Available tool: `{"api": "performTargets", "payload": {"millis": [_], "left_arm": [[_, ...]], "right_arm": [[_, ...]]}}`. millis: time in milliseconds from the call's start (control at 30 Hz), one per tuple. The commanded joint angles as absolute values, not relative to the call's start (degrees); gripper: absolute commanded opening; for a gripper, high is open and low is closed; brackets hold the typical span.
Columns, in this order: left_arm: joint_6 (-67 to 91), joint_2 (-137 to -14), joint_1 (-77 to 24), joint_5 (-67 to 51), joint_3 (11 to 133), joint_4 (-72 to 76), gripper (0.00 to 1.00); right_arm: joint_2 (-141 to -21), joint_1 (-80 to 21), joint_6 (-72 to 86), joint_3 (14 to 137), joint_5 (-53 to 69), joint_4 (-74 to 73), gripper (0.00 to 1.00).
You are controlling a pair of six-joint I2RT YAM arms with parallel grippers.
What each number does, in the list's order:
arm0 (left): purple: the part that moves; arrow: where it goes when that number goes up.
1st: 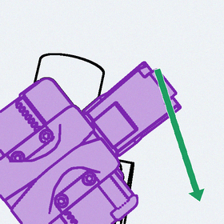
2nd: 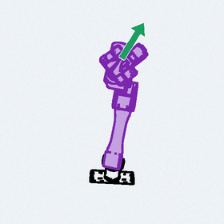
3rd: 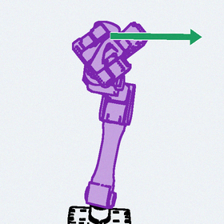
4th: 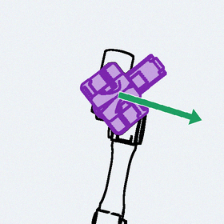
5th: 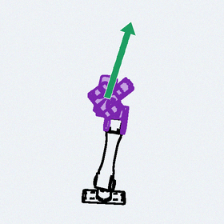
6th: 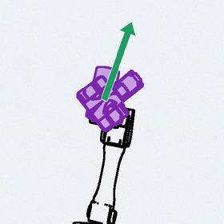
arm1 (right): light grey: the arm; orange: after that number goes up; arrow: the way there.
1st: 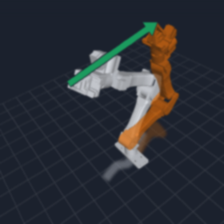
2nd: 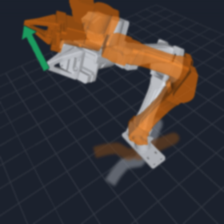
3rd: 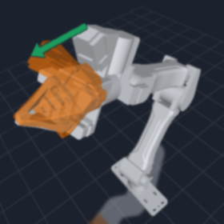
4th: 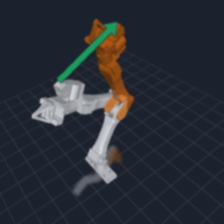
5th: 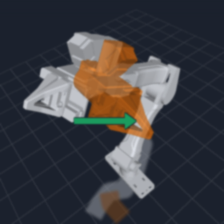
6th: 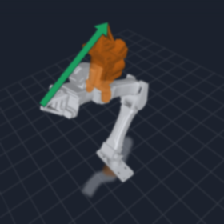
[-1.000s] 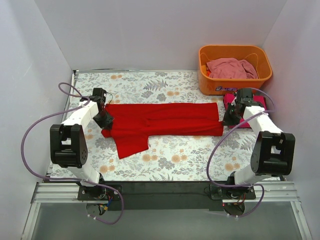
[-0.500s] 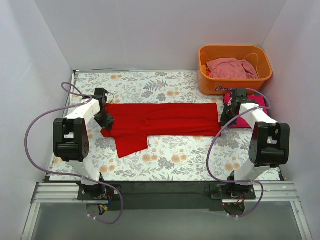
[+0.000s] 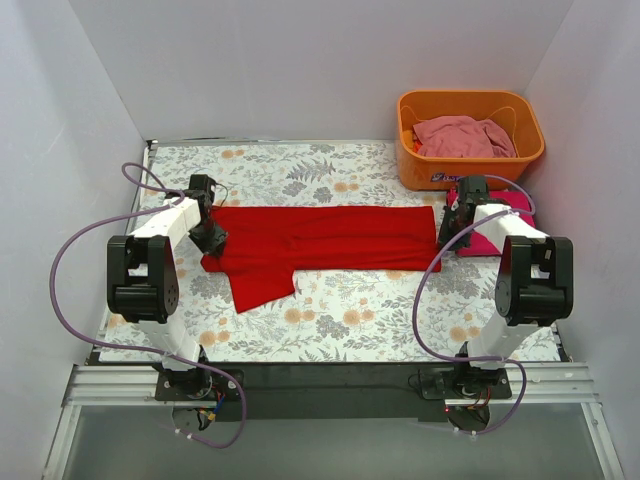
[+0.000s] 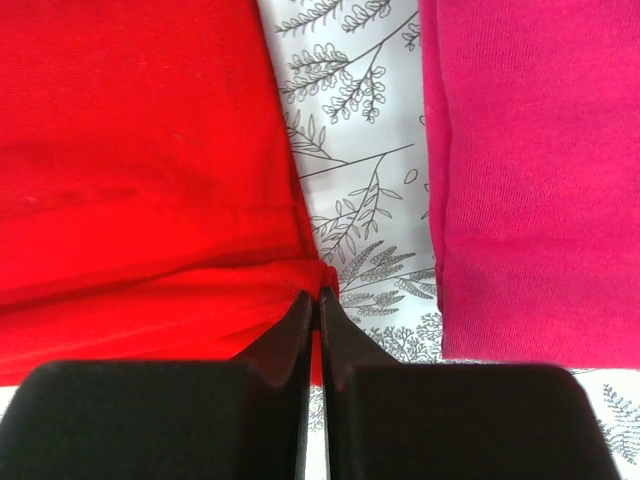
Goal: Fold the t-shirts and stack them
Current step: Fold the tshirt
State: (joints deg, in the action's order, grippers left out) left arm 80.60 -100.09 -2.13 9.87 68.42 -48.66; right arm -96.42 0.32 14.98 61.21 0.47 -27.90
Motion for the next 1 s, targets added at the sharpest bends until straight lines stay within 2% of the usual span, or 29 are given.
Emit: {"api": "performTargets", "payload": {"millis": [0, 333, 500, 600, 633, 700, 800, 900, 967], "left_arm": [[79.7, -100.4, -1.5, 14.1, 70.7, -47.2, 0.0], [79.4, -99.9, -1.6, 15.7, 72.9, -48.2, 0.02], [79.9, -100.7, -1.6, 15.8, 72.5, -47.5, 0.09], [79.7, -101.2, -1.6, 15.9, 72.5, -46.9, 0.15], [79.6, -101.2, -1.6, 15.8, 72.6, -46.8, 0.22], [79.4, -101.0, -1.6, 15.6, 72.8, -46.8, 0.29], [79.2, -99.1, -1.6, 14.9, 73.2, -47.0, 0.42], [79.0, -96.4, -1.7, 14.7, 73.1, -47.4, 0.57], [79.0, -93.6, -1.8, 14.9, 72.3, -48.0, 0.61]], "right_arm": [[-96.9, 0.4, 14.1, 63.0, -3.1, -25.8, 0.06], [-98.5, 0.1, 13.5, 61.3, -5.1, -24.6, 0.07], [-98.8, 0.1, 13.2, 61.3, -4.7, -23.9, 0.1], [-99.1, 0.1, 13.1, 61.4, -4.4, -23.9, 0.2], [-99.0, -1.4, 13.2, 61.4, -4.2, -23.9, 0.27], [-98.3, -1.8, 13.1, 61.4, -3.8, -24.0, 0.34], [-96.3, -2.6, 13.1, 61.6, -3.1, -24.3, 0.5], [-94.0, -3.8, 13.2, 62.0, -3.3, -25.2, 0.59], [-91.6, -4.3, 13.0, 62.2, -3.8, -26.0, 0.64]]}}
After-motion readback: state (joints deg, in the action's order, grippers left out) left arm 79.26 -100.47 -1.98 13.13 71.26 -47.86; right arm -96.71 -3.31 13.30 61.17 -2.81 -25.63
